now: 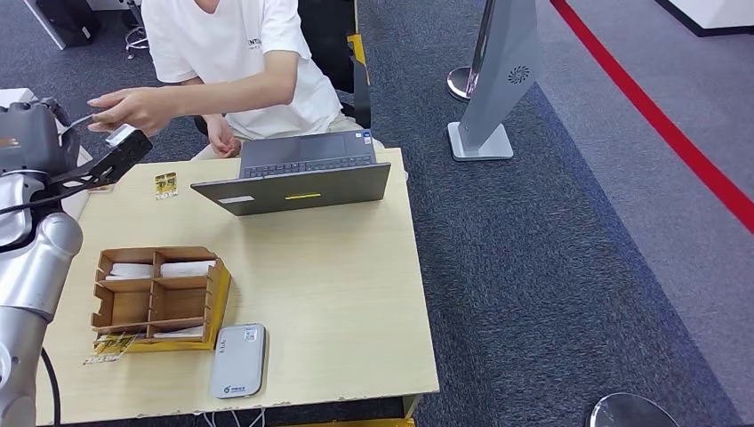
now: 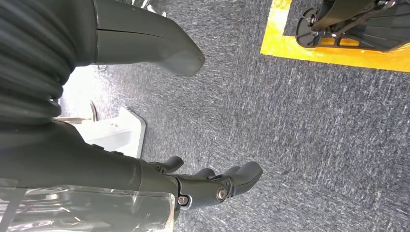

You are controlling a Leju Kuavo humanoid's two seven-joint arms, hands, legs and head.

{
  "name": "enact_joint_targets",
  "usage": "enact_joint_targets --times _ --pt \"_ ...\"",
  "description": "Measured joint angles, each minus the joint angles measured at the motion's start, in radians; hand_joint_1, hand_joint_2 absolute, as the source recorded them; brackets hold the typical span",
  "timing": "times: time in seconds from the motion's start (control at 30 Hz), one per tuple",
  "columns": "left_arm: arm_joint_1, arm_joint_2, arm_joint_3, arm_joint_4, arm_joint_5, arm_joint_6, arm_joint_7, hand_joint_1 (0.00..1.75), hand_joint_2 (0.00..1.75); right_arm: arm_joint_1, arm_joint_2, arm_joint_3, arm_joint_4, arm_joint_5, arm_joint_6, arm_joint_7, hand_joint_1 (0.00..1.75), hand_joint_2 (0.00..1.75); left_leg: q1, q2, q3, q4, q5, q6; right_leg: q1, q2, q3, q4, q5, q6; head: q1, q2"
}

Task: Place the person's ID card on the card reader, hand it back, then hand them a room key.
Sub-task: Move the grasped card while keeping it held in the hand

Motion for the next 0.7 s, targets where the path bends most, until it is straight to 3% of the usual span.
enact_joint_targets --times 0.33,0.7 --pt "0.096 -0.002 0.0 -0.083 0.019 0.015 -0.025 1.75 1.75 0.001 0.003 0.0 0.0 0.0 -0.003 0.01 0.0 1.75 0.0 0.0 0.0 0.0 0.0 0.0 0.0 0.0 0.0 0.0 0.0 0.0 0.0 0.0" --pt "0.58 -0.018 -0.049 -0.657 -0.017 0.068 -0.043 1.75 1.75 0.009 0.019 -0.03 0.0 -0.001 -0.029 0.016 0.0 1.75 -0.001 0.002 0.0 0.0 -0.003 0.0 -0.001 0.002 -0.001 -0.001 -0.002 0.001 0.0 0.0"
